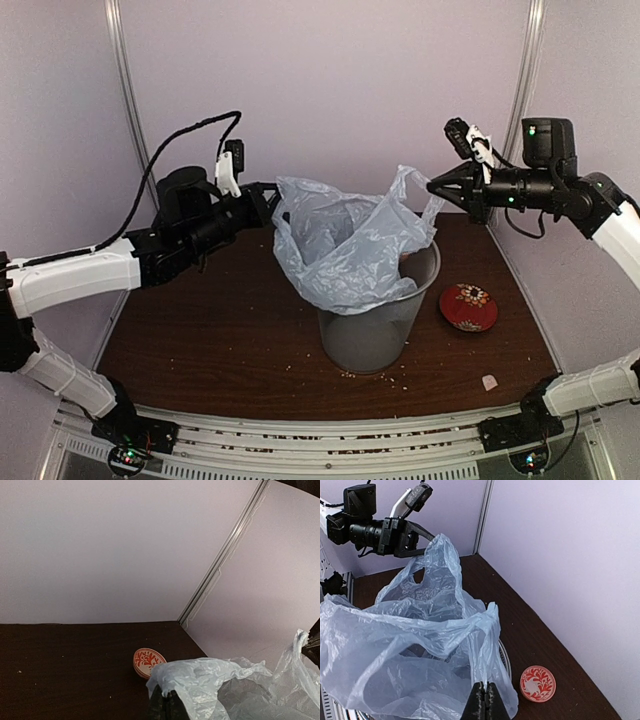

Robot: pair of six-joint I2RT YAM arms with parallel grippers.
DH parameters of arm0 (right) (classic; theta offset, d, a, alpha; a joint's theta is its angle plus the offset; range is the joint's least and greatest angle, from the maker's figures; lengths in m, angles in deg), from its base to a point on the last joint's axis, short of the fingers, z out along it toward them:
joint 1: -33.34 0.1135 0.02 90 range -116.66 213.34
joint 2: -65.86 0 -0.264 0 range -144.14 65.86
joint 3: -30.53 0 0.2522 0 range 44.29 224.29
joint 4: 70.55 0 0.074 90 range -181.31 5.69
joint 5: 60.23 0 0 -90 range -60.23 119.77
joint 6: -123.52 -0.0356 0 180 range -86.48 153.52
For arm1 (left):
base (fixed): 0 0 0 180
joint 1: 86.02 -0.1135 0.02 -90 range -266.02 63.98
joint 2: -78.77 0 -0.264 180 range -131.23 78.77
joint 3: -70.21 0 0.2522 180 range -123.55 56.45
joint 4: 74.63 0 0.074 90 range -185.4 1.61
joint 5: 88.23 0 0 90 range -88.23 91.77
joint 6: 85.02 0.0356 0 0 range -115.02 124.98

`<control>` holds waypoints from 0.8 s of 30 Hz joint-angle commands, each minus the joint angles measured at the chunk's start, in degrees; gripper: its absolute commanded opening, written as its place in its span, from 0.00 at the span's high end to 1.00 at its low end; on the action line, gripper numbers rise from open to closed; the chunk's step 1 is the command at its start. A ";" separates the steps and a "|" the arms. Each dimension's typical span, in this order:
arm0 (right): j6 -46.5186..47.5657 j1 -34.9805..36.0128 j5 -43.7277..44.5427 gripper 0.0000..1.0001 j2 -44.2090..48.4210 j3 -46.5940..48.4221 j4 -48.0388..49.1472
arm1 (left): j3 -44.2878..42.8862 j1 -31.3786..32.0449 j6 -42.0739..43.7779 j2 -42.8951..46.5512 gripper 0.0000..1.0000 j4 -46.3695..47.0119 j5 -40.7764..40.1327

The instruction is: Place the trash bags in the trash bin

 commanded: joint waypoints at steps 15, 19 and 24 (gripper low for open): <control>5.41 -21.99 -10.76 1.00 14.86 -15.32 1.01 | -17.74 -0.80 7.62 -7.62 1.00 -4.75 11.45; 12.74 -22.06 -14.43 1.00 19.85 -22.24 -4.17 | -6.92 -0.80 6.93 -0.14 1.00 -5.81 13.09; 19.79 -21.90 -18.97 1.00 23.50 -24.93 -11.14 | 4.28 -0.71 2.65 6.38 1.00 -3.37 18.80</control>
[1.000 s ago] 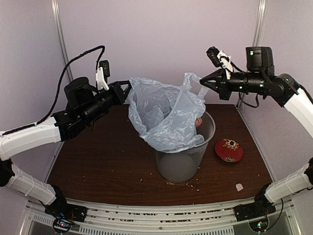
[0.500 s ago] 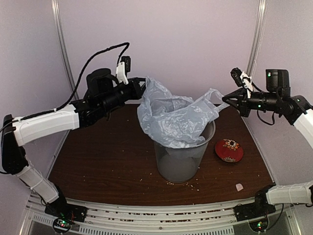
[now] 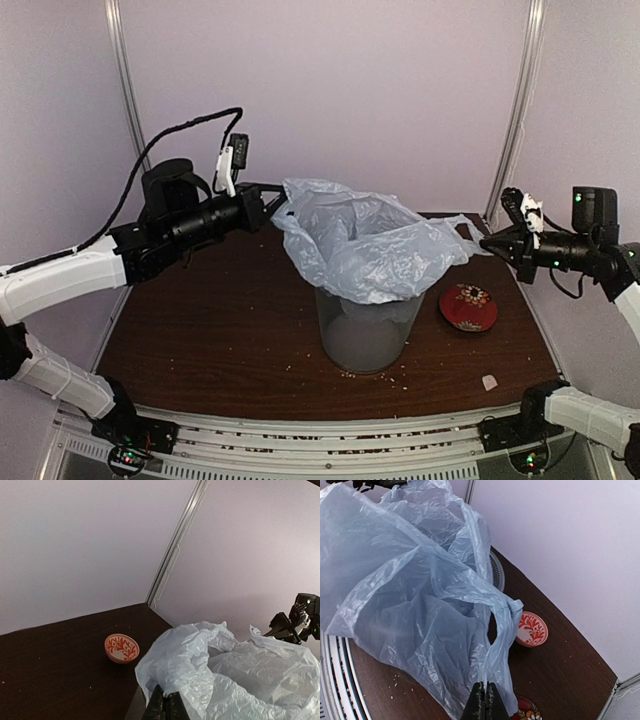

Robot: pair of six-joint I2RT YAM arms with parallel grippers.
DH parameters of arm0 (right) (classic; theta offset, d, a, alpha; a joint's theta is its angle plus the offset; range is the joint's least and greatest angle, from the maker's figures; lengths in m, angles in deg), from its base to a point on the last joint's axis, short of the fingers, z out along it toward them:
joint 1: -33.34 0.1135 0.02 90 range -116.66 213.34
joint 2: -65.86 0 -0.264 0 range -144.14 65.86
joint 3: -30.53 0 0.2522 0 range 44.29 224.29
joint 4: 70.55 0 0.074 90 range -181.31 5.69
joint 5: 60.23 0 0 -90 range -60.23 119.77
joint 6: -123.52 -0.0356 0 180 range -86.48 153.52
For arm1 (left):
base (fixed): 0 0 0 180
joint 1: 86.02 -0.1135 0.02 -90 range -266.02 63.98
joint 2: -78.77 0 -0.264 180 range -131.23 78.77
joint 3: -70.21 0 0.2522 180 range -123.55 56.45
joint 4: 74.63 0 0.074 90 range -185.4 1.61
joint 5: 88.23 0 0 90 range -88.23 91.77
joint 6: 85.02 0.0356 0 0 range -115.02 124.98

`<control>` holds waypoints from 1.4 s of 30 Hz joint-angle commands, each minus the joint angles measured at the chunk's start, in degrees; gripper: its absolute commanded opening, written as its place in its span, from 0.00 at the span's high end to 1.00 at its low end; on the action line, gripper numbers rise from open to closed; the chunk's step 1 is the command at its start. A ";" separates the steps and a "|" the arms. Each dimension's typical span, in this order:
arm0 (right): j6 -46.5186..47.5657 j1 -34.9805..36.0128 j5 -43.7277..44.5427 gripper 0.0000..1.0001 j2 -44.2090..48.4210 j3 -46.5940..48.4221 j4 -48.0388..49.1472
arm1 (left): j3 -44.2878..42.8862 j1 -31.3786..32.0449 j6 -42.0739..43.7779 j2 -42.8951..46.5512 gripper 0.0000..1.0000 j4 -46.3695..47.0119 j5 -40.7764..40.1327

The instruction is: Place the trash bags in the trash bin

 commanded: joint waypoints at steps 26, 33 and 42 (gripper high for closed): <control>28.28 0.20 12.57 1.00 13.21 -23.36 6.89 | 12.24 0.01 2.01 -7.05 1.00 -0.33 -11.49; 17.70 0.19 19.53 1.00 10.46 -26.32 20.28 | 5.70 -0.09 4.40 -12.45 1.00 3.60 -13.81; 10.70 0.11 15.52 1.00 6.85 -28.65 22.84 | 2.31 -0.25 4.46 -20.26 1.00 8.21 -17.76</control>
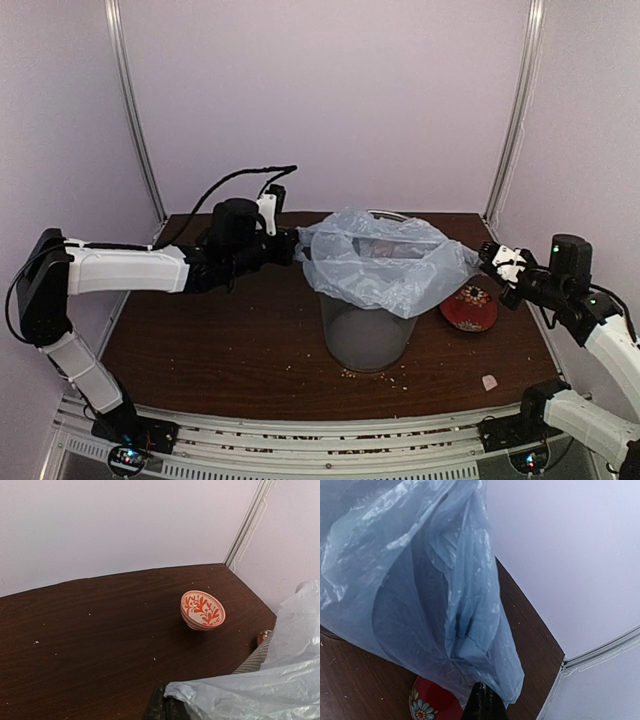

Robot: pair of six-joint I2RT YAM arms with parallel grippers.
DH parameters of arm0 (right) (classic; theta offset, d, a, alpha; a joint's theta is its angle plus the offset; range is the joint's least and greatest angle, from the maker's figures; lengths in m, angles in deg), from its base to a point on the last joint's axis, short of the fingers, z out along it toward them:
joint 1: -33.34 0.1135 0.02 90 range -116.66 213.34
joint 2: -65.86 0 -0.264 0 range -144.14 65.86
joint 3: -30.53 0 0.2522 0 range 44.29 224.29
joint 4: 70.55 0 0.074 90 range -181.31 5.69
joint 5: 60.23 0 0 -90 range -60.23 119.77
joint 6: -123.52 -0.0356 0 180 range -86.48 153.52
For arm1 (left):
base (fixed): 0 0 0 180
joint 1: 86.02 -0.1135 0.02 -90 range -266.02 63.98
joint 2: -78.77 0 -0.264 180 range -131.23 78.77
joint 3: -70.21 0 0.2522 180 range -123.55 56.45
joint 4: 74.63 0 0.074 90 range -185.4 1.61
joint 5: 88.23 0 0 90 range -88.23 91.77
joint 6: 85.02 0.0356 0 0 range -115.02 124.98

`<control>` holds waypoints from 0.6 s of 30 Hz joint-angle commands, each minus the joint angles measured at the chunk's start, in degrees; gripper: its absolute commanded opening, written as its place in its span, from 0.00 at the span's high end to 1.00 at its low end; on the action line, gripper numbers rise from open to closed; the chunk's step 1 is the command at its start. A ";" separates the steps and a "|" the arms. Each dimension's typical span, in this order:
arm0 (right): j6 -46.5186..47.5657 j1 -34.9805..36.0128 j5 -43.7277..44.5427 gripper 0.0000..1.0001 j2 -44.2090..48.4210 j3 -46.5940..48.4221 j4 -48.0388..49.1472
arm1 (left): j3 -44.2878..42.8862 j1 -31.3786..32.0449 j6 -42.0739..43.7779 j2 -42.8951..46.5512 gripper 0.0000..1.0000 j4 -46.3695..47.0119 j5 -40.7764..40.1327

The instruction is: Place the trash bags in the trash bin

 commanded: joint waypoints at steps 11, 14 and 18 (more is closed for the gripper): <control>4.43 -0.13 -13.52 0.51 -0.24 9.40 -27.11 | -1.37 -0.57 4.00 3.94 1.00 -3.69 3.20; 7.86 -0.09 -14.09 0.36 0.55 15.84 -36.83 | -3.24 -0.54 5.26 6.63 1.00 -7.04 5.24; 9.23 -0.09 -14.70 0.36 -2.06 25.46 -44.55 | -5.37 -0.58 7.08 8.40 1.00 -10.63 5.71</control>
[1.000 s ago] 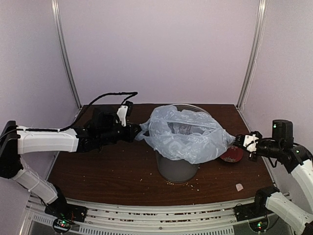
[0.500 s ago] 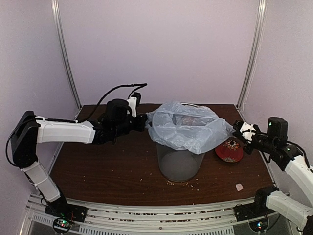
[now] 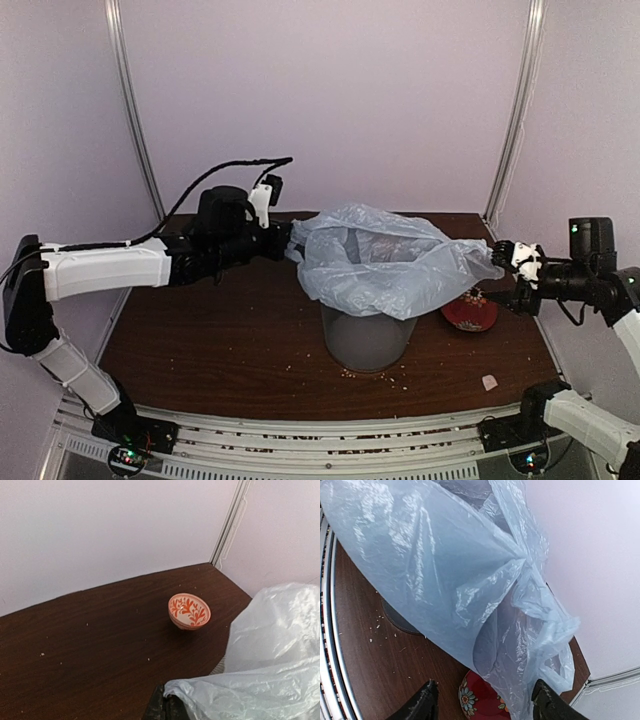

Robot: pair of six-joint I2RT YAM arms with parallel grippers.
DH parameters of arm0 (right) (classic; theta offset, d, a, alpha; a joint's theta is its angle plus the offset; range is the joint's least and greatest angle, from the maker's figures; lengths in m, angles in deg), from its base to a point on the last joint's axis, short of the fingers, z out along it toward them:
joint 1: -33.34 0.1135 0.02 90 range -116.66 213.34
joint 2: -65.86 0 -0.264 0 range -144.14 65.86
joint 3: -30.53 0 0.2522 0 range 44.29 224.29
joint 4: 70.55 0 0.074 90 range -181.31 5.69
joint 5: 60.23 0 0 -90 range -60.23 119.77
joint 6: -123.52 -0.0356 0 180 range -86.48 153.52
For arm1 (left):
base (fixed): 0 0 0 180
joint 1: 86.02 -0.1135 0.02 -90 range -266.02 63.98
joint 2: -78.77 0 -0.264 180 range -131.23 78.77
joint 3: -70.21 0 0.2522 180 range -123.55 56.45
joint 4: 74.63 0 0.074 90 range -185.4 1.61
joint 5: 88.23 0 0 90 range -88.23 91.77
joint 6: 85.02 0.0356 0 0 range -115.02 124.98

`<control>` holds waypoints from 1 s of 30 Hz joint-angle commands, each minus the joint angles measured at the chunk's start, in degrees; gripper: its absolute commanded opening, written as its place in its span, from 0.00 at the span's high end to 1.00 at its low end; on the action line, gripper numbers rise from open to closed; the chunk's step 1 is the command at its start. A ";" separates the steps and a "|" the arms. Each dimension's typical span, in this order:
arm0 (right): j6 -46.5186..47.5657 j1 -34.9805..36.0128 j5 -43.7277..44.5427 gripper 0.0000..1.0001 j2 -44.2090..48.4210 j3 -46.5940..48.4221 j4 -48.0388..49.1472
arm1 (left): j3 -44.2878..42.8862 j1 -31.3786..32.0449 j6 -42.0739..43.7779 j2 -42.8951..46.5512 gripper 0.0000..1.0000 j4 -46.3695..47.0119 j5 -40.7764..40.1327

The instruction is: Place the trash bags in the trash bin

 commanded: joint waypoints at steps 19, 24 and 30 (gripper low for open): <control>-30.07 0.00 0.99 0.43 -17.34 29.25 3.40 | -8.72 -0.19 4.00 5.17 1.00 -9.54 6.39; -31.79 0.00 4.55 0.44 -27.23 29.74 1.88 | -8.81 -0.22 5.30 6.76 1.00 -10.83 8.82; -33.67 0.00 1.94 0.43 -31.03 28.48 3.27 | -9.68 -0.19 7.79 7.42 1.00 -11.77 8.46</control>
